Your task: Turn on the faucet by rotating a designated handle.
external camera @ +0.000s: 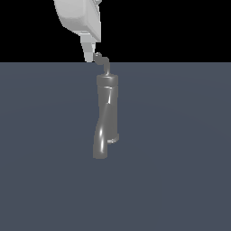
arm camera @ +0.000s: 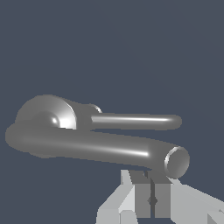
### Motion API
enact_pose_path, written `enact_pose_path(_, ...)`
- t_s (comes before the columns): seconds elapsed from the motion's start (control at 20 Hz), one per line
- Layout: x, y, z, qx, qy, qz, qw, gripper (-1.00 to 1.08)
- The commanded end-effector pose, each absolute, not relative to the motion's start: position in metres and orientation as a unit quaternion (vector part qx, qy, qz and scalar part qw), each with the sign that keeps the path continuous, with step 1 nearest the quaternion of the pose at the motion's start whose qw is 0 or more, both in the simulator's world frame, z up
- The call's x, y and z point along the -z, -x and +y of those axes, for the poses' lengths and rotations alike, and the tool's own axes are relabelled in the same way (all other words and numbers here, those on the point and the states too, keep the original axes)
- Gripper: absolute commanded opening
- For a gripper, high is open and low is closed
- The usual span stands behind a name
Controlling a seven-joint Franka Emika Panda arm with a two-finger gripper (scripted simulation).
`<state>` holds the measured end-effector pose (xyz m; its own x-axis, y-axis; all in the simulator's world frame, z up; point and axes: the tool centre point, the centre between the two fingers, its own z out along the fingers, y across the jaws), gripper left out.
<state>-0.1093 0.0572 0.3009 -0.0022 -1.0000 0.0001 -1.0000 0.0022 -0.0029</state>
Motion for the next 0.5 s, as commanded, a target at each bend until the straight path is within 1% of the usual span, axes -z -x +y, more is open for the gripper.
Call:
enact_pose_path(0.0,-0.301,0.11,0.03,0.001,0.698,0.716,0.001,-1.0)
enact_pose_path(0.3,-0.301,0.115,-0.006,0.0,0.697,0.717,0.0,-1.0)
enact_pose_path(0.35,-0.301,0.115,-0.006,0.0,0.697,0.717,0.0,-1.0)
enact_pose_path(0.4,-0.301,0.115,0.018,0.001,0.71,0.704,0.0,-1.0)
enact_pose_path(0.45,-0.301,0.112,0.014,0.001,0.71,0.704,0.0,-1.0)
